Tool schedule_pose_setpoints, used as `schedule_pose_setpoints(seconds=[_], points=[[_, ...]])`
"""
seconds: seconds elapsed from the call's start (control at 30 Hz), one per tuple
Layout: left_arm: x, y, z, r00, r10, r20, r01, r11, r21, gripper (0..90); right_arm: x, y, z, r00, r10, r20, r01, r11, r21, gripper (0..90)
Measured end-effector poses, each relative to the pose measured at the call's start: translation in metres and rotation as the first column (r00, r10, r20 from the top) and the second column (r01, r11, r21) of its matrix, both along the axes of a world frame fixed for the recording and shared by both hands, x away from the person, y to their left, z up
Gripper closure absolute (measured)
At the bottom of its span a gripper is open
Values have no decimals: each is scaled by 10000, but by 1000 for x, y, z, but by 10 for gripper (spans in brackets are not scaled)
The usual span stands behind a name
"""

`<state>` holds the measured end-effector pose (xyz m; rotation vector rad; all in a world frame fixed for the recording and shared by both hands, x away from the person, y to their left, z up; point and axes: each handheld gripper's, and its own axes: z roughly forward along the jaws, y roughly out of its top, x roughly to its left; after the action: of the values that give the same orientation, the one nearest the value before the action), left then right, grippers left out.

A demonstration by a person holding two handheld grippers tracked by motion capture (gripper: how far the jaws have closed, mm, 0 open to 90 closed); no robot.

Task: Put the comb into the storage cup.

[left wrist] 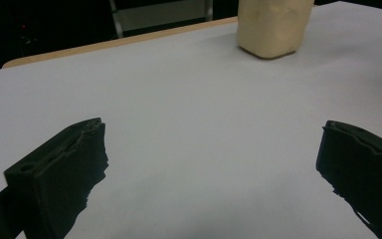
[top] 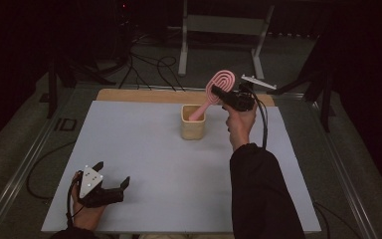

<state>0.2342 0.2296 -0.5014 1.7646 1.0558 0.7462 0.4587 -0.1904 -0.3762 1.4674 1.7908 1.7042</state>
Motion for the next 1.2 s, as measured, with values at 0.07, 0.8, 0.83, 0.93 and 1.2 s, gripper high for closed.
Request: schedule_pose_setpoints(seconds=[0.07, 0.8, 0.83, 0.93, 1.2], points=[[0, 0, 0, 10000, 2, -3, -2, 10000, 12, 1, 0, 1, -1, 10000, -16, 4, 16, 10000, -74, 633], [0, 0, 0, 10000, -26, -25, 26, 10000, 27, 1, 1, 15, -14, 9999, 15, -126, -22, 9983, -577, 633], [0, 0, 0, 10000, -30, -27, 30, 10000, 28, 1, 1, 16, -15, 10000, 17, -98, -23, 9979, -642, 633], [0, 0, 0, 10000, -29, -22, 29, 10000, 23, 1, 1, 18, -16, 9999, 68, -118, -77, 9972, -750, 633], [0, 0, 0, 10000, -45, -37, 45, 10000, 27, 1, 2, 20, -18, 9999, 49, -166, -62, 9966, -817, 633]])
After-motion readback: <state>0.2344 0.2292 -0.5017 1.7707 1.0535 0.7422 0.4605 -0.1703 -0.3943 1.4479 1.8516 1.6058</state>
